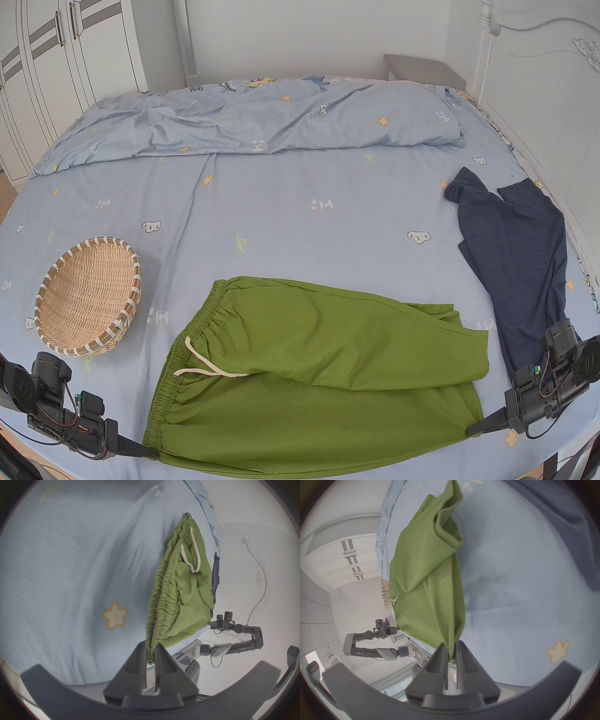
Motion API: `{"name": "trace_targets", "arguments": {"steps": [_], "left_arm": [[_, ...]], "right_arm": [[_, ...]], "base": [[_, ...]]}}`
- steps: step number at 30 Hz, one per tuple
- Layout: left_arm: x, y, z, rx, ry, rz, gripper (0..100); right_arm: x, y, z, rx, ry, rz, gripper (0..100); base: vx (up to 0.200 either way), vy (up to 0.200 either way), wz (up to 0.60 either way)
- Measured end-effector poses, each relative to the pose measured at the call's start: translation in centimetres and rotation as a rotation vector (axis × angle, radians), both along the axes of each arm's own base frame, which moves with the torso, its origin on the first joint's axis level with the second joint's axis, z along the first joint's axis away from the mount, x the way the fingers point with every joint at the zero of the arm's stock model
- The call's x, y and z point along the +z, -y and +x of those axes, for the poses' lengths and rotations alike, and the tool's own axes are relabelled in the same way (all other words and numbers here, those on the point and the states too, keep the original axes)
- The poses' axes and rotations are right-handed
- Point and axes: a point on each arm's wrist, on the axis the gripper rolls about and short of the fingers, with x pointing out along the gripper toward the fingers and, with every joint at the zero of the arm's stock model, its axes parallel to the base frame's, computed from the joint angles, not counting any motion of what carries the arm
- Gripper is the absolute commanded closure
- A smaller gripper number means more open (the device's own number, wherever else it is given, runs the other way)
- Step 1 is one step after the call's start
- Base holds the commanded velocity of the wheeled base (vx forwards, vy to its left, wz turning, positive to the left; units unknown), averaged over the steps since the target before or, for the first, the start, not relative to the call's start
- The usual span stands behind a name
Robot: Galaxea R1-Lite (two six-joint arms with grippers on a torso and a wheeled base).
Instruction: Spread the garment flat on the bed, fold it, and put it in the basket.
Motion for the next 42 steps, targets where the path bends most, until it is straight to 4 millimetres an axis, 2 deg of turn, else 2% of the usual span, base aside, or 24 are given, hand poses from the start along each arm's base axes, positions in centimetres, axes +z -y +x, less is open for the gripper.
{"name": "trace_targets", "arguments": {"steps": [7,25,26,28,29,42], "left_arm": [[0.1,-0.8,-0.5,0.034,-0.002,0.020,100],[-0.6,-0.1,-1.9,-0.010,-0.072,0.131,100],[-0.6,0.0,-2.0,-0.016,-0.073,0.131,100],[-0.6,0.1,-2.0,-0.025,-0.076,0.133,100],[-0.6,0.1,-2.0,-0.027,-0.075,0.136,0],[-0.2,0.2,-2.3,-0.025,-0.053,0.134,0]], "right_arm": [[-0.3,-0.6,-1.1,0.032,0.002,-0.069,100],[-0.9,-1.0,-2.3,0.057,-0.007,-0.092,100],[-0.9,-1.0,-2.3,0.058,-0.008,-0.097,0],[-1.0,-1.0,-2.3,0.058,-0.009,-0.104,0],[-1.0,-1.0,-2.3,0.057,-0.009,-0.106,0],[-1.0,-0.8,-2.3,0.053,0.002,-0.099,0]], "base": [[0.000,0.000,0.00],[0.000,0.000,0.00],[0.000,0.000,0.00],[0.000,0.000,0.00],[0.000,0.000,0.00],[0.000,0.000,0.00]]}}
